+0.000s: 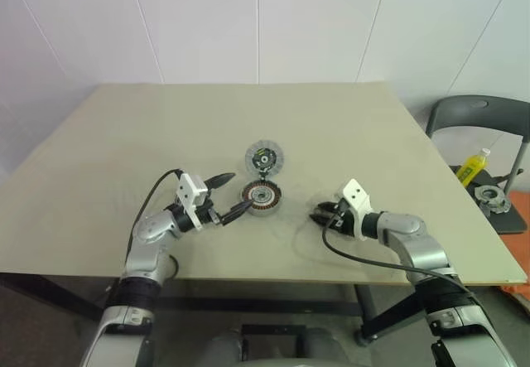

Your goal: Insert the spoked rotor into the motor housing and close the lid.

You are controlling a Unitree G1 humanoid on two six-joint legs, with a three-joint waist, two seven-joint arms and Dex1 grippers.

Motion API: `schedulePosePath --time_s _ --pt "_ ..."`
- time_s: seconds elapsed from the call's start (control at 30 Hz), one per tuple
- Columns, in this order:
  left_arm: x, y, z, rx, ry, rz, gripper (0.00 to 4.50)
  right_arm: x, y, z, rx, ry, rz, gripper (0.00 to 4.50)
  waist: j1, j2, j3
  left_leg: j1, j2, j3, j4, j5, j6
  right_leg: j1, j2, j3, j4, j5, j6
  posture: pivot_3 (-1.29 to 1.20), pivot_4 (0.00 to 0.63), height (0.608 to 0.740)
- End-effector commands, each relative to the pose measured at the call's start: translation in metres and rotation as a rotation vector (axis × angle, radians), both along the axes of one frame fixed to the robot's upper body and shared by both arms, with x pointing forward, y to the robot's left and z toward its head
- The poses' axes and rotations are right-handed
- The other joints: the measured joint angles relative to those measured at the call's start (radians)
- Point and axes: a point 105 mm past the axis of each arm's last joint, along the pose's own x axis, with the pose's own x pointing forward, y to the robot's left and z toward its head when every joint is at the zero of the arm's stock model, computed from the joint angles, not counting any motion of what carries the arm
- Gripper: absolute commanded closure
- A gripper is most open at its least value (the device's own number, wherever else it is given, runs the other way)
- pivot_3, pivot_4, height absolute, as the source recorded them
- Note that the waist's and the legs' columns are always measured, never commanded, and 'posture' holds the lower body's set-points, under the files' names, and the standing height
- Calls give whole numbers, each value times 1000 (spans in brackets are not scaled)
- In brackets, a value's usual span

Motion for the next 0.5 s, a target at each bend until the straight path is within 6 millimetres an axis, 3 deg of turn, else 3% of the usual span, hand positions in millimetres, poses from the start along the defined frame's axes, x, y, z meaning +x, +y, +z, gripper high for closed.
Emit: schedulePosePath --time_s 0.03,0.1,0.17,0.33,0.5 --pt "1 -4 13 10 -50 -19 0 5 3 13 0 -45 21 3817 0 0 0 0 0 0 0 0 0 0 0 0 0 0 0 0 0 740" --pt "1 -4 13 7 -49 -19 0 7 2 13 -6 -49 12 3837 0 0 0 0 0 0 0 0 0 0 0 0 0 0 0 0 0 740" --pt "1 -3 14 -15 -32 -12 0 15 9 25 82 -62 -28 3837 -1 0 0 0 0 0 0 0 0 0 0 0 0 0 0 0 0 740" --pt "-4 -2 12 -26 0 -12 0 34 48 61 185 -145 -18 3837 -6 1 1 0 1 0 0 0 0 -1 0 0 1 0 0 0 0 740" --pt "-6 2 9 -23 14 2 0 42 87 90 246 -182 63 3837 1 2 1 -1 0 -1 -2 0 0 -2 0 0 1 0 0 0 0 740"
